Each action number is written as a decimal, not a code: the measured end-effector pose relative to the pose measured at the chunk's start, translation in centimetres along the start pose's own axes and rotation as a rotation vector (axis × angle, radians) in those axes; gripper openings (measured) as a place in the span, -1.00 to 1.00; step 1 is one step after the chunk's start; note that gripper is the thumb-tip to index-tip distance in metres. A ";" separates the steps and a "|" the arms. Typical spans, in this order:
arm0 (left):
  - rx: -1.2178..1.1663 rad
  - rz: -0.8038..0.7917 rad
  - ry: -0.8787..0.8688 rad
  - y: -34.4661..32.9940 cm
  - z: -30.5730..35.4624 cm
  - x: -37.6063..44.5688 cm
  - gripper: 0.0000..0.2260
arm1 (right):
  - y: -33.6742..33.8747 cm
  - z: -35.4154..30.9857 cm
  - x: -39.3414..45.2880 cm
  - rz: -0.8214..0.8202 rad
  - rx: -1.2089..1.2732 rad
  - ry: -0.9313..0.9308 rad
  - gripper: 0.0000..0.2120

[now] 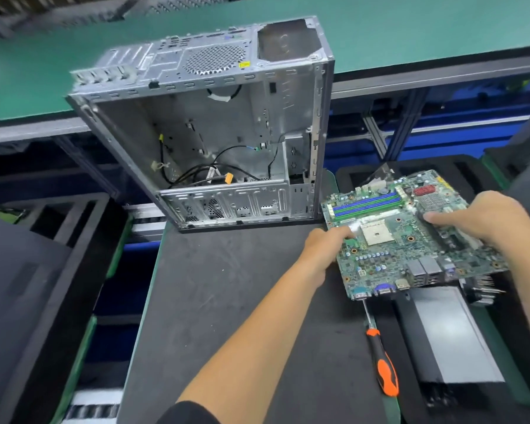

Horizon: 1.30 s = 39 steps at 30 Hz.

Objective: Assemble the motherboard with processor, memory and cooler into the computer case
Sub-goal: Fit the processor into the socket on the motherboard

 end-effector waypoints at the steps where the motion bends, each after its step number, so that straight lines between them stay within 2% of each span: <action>1: 0.004 0.001 0.001 0.5 -0.3 -0.4 -0.48 | -0.1 -0.2 -0.7 0.011 -0.007 0.004 -0.36; 5: 0.013 -0.032 0.001 1.4 -1.6 -1.4 -0.54 | -0.4 -0.1 -3.5 0.082 0.012 0.007 -0.32; 10: 0.058 -0.015 0.058 0.1 -2.0 -2.5 -0.31 | -0.7 1.0 -5.8 0.097 0.025 -0.035 -0.33; 15: 0.092 -0.027 0.069 0.0 -4.2 -3.4 -0.28 | -1.0 1.9 -7.8 0.131 0.020 -0.058 -0.34; 18: 0.105 -0.008 0.080 1.3 -5.5 -3.7 -0.30 | -2.2 2.0 -8.8 0.100 0.028 -0.088 -0.35; 23: 0.072 0.103 0.087 5.6 -7.0 -3.8 -0.29 | -5.2 -0.4 -10.8 0.105 -0.011 -0.018 -0.30; 27: 0.109 0.239 0.070 10.2 -8.1 -4.4 -0.32 | -8.4 -3.1 -12.3 0.091 0.019 0.031 -0.35; 33: 0.184 0.379 0.101 17.1 -10.9 -6.0 -0.33 | -14.6 -6.7 -14.5 0.003 -0.009 0.124 -0.31; 39: 0.256 0.468 0.203 22.2 -13.4 -7.3 -0.40 | -20.1 -10.0 -16.5 -0.118 0.021 0.141 -0.37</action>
Point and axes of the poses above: each hand's wrist, its own x-axis towards the middle knuckle, its own y-axis out of the back of the hand, z = x × y, the point moved 10 cm from there along x, towards the middle knuckle, and after that the axes turned 4 degrees about -y, right-handed, at the moved point
